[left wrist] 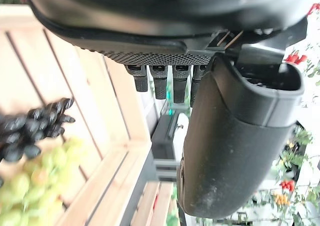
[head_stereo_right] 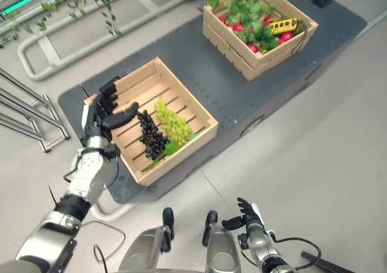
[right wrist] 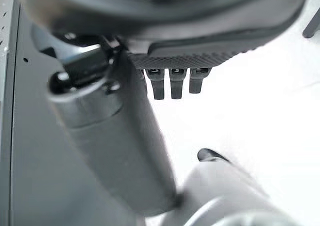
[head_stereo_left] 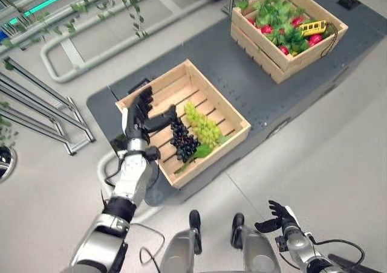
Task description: Pick up the fruits from the basket on one side to the basket on the other side
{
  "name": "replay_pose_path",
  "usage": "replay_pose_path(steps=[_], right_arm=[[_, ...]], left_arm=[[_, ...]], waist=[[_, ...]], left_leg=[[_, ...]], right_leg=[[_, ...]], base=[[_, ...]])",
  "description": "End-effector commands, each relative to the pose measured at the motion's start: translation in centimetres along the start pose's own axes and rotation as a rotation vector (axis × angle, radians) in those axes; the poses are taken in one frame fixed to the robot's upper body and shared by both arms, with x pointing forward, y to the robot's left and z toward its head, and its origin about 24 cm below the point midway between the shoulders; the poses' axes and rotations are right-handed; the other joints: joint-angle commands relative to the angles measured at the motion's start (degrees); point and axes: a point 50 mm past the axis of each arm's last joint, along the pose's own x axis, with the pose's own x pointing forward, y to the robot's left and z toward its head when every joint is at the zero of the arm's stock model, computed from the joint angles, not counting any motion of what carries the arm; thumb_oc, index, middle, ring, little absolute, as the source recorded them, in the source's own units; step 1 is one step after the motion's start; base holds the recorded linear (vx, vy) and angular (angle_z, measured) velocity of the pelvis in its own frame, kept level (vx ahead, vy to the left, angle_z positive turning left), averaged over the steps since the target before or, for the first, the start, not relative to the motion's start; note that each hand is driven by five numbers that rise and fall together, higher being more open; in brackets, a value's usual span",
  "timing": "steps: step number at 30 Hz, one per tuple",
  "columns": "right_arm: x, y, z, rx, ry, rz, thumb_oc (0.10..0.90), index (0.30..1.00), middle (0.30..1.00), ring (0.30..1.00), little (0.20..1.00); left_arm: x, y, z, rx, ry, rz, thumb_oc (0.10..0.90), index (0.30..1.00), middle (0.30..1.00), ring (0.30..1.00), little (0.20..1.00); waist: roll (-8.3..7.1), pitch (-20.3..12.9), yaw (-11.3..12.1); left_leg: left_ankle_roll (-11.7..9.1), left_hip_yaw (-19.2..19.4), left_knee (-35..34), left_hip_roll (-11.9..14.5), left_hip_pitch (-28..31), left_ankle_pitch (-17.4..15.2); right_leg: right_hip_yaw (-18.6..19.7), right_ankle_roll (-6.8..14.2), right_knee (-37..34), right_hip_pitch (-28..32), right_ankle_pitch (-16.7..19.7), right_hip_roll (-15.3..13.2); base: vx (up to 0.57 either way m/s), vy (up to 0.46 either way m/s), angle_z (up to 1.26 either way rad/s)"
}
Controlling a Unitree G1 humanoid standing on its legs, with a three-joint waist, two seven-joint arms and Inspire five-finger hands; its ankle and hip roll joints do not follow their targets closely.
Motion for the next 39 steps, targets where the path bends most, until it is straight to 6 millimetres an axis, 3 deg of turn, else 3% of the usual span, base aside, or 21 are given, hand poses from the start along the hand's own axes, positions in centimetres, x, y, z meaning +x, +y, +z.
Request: replay_pose_path(steps=[1,4,8,12,18,22,24,27,31,39], right_arm=[[-0.7,-0.9,-1.0,0.005,-0.032,-0.034,0.800,0.900,0.900,0.900,0.900],[-0.3,-1.9,0.5,0.016,-0.102,-0.060,0.800,0.900,0.900,0.900,0.900],[-0.1,-2.7,1.5,0.019,-0.131,-0.077,0.800,0.900,0.900,0.900,0.900],[0.1,-3.5,2.5,-0.008,-0.166,-0.076,0.800,0.900,0.900,0.900,0.900],[0.3,-3.8,3.2,-0.035,-0.188,-0.069,0.800,0.900,0.900,0.900,0.900],[0.3,-4.0,3.5,-0.049,-0.205,-0.065,0.800,0.900,0.900,0.900,0.900],[0.4,-4.1,3.6,-0.048,-0.209,-0.067,0.800,0.900,0.900,0.900,0.900],[0.7,-4.6,4.8,-0.050,-0.233,-0.074,0.800,0.900,0.900,0.900,0.900],[1.0,-4.6,5.8,-0.049,-0.251,-0.071,0.800,0.900,0.900,0.900,0.900],[1.2,-4.8,5.8,-0.044,-0.243,-0.081,0.800,0.900,0.900,0.900,0.900]], left_arm=[[1.9,0.3,4.8,0.039,-0.236,0.028,0.800,0.900,0.900,0.900,0.900],[3.7,0.3,7.4,0.207,-0.318,0.047,0.800,0.900,0.900,0.900,0.900],[4.7,0.5,8.5,0.395,-0.338,0.064,0.800,0.900,0.900,0.900,0.900],[6.2,2.0,9.4,0.680,-0.309,0.127,0.800,0.900,0.900,0.900,0.900],[7.7,3.5,10.7,1.033,-0.285,0.151,0.800,0.900,0.900,0.900,0.900],[8.3,3.1,11.3,1.298,-0.306,0.084,0.800,0.900,0.900,0.900,0.900],[8.4,2.9,11.5,1.342,-0.309,0.071,0.800,0.900,0.900,0.900,0.900],[9.1,2.7,11.7,1.600,-0.230,-0.002,0.800,0.900,0.900,0.900,0.900],[9.5,2.9,11.8,1.725,-0.173,-0.021,0.800,0.900,0.900,0.900,0.900],[9.8,2.6,11.9,1.998,-0.095,-0.137,0.800,0.900,0.900,0.900,0.900]], waist=[[-0.40,-0.2,-1.0],[-1.56,2.7,-1.6],[-1.86,4.5,-2.1],[-2.18,6.4,-3.0],[-2.60,6.7,-3.9],[-2.86,6.7,-4.3],[-2.88,6.7,-4.4],[-2.66,6.7,-4.6],[-2.86,6.7,-4.8],[-2.58,6.7,-5.1]], left_leg=[[1.7,1.5,7.8,0.4,-5.3,-2.8],[3.0,2.5,13.9,1.5,-11.8,-4.6],[3.1,3.0,16.3,2.3,-13.5,-6.1],[3.1,3.6,17.6,2.9,-15.4,-6.3],[2.9,4.4,17.0,3.2,-16.6,-6.0],[2.9,4.7,16.4,3.1,-17.1,-5.9],[2.9,4.7,16.3,3.1,-17.2,-5.9],[2.8,5.0,15.5,2.9,-17.7,-5.9],[3.3,5.4,15.2,3.0,-19.1,-5.0],[3.1,5.5,14.4,3.1,-20.5,-4.6]], right_leg=[[0.2,-2.8,1.4,-1.7,2.4,0.9],[1.6,-2.8,7.1,-8.5,1.7,0.7],[2.5,-2.3,9.1,-10.7,1.2,1.0],[3.3,-2.0,9.6,-12.8,1.9,1.5],[3.7,-1.5,8.2,-14.5,3.0,2.0],[4.0,-1.3,7.2,-15.1,3.6,2.4],[3.9,-1.3,6.9,-15.3,3.7,2.4],[3.6,-1.1,5.9,-16.1,4.1,2.4],[3.2,-1.6,5.4,-17.6,4.9,2.3],[2.8,-1.4,4.8,-19.1,5.4,2.2]], base=[[-0.08,0.056,0.00],[-0.08,0.081,-0.04],[-0.02,0.052,-0.06],[-0.01,0.054,-0.06],[0.01,0.025,-0.03],[0.00,0.006,-0.02],[0.00,0.000,0.00],[-0.02,-0.002,0.00],[-0.03,-0.004,0.01],[0.00,0.000,0.00]])
